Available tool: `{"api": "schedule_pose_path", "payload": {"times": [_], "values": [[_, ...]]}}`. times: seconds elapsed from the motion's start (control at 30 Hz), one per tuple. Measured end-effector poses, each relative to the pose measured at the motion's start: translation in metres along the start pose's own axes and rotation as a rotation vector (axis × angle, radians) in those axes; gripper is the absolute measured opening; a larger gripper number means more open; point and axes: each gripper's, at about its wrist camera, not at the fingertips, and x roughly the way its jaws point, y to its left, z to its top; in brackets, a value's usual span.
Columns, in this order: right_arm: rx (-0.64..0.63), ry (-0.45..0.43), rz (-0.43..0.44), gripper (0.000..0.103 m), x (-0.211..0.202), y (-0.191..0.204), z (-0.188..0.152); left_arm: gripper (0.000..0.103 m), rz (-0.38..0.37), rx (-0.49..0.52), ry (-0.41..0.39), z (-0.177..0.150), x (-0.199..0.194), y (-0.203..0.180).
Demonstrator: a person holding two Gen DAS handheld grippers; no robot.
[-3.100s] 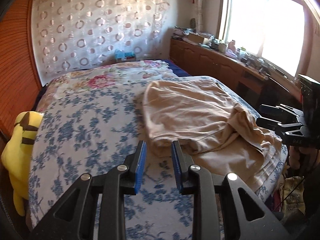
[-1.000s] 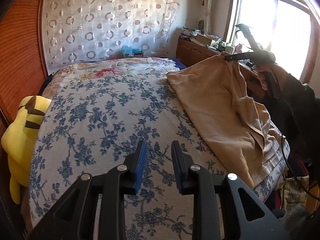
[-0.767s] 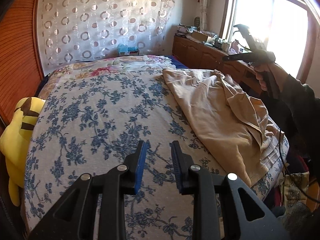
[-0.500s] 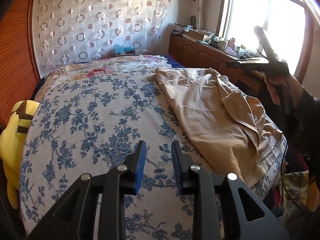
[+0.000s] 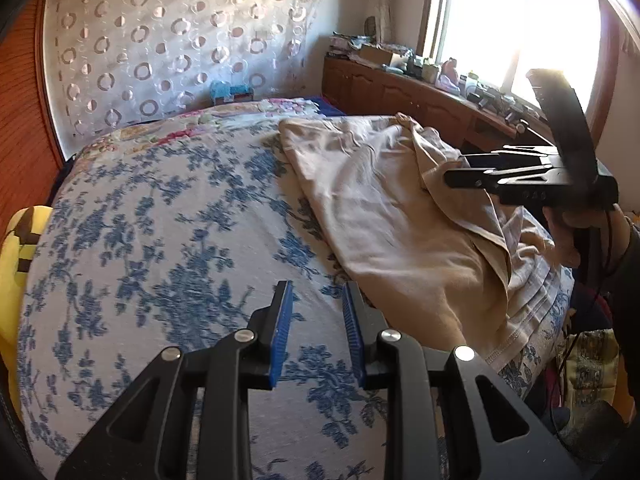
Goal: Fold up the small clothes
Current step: 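Grasp the folded shirt's edge again with the right gripper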
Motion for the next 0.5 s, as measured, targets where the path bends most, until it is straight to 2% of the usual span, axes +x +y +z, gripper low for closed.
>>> {"api": "schedule_pose_path", "payload": {"times": [0.2, 0.23, 0.27, 0.3, 0.5], "values": [[-0.053, 0.056, -0.057, 0.048, 0.023, 0.007, -0.011, 0.025, -0.009, 0.022, 0.019, -0.003, 0.008, -0.012], [-0.055, 0.057, -0.06, 0.04, 0.023, 0.006, -0.013, 0.025, -0.011, 0.026, 0.019, -0.003, 0.008, -0.014], [-0.056, 0.053, -0.052, 0.014, 0.022, 0.006, -0.016, 0.025, -0.013, 0.028, 0.019, -0.004, 0.007, -0.015], [-0.055, 0.048, -0.044, 0.006, 0.02, 0.005, -0.017, 0.025, -0.015, 0.03, 0.019, -0.003, 0.007, -0.017], [0.05, -0.069, -0.033, 0.005, -0.03, -0.014, -0.038, 0.025, -0.031, 0.043, 0.011, -0.003, 0.004, -0.026]]}}
